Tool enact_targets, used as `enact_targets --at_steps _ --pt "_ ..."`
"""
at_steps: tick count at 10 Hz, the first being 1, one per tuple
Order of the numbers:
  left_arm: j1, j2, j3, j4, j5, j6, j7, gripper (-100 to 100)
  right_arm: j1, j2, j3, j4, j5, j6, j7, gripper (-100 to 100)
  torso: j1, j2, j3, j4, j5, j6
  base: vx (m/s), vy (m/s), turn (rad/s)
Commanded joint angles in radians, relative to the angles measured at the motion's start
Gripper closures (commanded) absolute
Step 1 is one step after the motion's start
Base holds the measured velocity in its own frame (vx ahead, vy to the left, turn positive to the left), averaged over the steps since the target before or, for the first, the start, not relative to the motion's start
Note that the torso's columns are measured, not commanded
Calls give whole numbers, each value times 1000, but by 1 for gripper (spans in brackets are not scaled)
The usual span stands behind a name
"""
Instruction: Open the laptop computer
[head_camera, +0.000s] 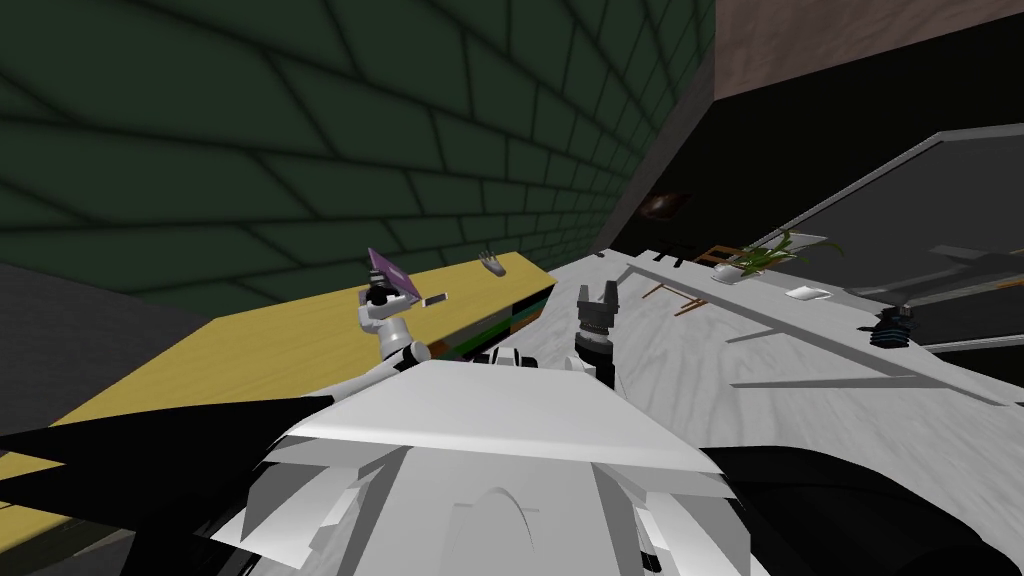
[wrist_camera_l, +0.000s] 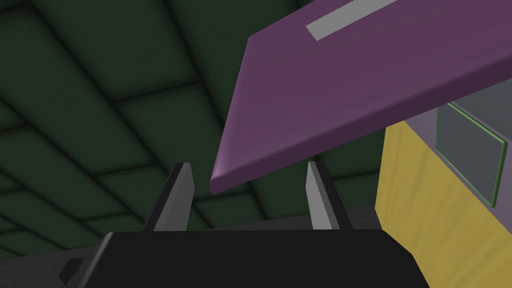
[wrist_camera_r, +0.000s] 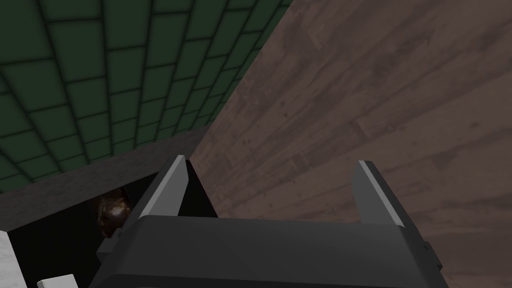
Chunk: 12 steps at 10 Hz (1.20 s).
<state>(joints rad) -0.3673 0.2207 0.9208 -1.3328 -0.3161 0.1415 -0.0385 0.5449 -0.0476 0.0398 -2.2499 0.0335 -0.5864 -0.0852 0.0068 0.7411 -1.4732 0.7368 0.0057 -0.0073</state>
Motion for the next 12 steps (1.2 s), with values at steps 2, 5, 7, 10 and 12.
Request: enact_targets --at_steps 2,5,7,10,12 --pt "-7 -38 18 18 61 -55 58 100 0 0 0 0 0 0 0 0 -3 -6 -4 -1 -2 6 -44 55 48" --pt "0 -74 27 43 116 -111 106 100 0 0 0 0 0 0 0 0 -3 -8 -6 -2 -2 10 -42 94 39" --pt "5 -99 34 60 152 -148 138 100 0 0 0 0 0 0 0 0 -4 -6 -5 0 -4 8 -36 86 36" --pt "12 -135 43 84 207 -204 185 100 0 0 0 0 0 0 0 0 -5 -4 -3 1 -5 8 -33 76 42" --pt "18 -142 45 99 215 -226 194 100 0 0 0 0 0 0 0 0 -10 -5 -4 2 -7 9 -14 40 -4"
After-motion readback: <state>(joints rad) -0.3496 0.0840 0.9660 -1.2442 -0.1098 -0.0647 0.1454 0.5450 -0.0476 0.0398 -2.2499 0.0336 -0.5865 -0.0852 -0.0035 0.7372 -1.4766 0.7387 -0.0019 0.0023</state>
